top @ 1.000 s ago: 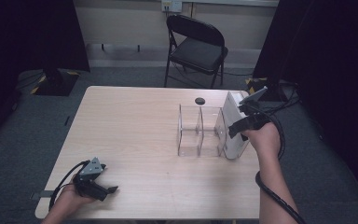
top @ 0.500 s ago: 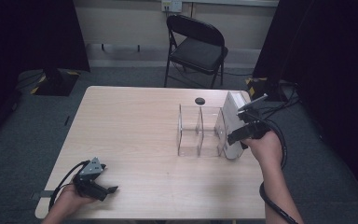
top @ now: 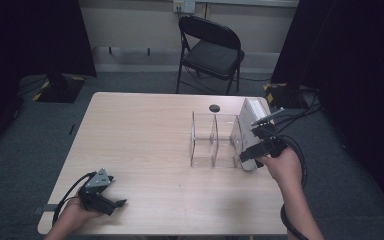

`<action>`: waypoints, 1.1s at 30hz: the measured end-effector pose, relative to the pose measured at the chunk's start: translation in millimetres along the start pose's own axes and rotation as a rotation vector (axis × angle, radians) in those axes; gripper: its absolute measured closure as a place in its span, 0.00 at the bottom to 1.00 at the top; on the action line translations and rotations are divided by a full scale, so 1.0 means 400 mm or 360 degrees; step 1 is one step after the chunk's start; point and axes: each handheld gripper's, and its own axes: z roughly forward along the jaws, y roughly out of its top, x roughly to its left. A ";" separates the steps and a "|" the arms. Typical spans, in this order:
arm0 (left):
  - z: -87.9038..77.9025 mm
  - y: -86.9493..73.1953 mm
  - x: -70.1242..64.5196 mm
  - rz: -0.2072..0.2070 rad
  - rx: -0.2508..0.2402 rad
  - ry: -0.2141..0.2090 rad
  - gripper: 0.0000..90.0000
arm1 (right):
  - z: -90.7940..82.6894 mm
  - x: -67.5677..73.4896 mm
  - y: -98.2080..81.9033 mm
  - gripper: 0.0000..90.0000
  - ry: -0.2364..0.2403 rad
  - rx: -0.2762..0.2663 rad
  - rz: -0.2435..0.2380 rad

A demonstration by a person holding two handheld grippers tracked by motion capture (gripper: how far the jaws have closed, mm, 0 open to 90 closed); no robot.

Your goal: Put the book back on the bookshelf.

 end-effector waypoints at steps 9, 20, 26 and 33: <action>0.000 0.000 0.000 0.0001 -0.0002 0.0001 0.00 | 0.017 0.031 -0.010 0.14 0.0064 0.0005 -0.0124; 0.000 0.000 0.000 0.0001 -0.0002 0.0001 0.00 | 0.042 0.084 -0.007 0.15 0.0130 -0.0055 -0.0200; 0.000 0.000 0.000 0.0001 -0.0001 0.0000 0.00 | 0.046 0.096 -0.007 0.15 0.0159 -0.0070 -0.0227; 0.000 0.000 0.000 0.0000 -0.0002 0.0001 0.00 | 0.050 0.094 -0.015 0.16 0.0231 -0.0089 -0.0229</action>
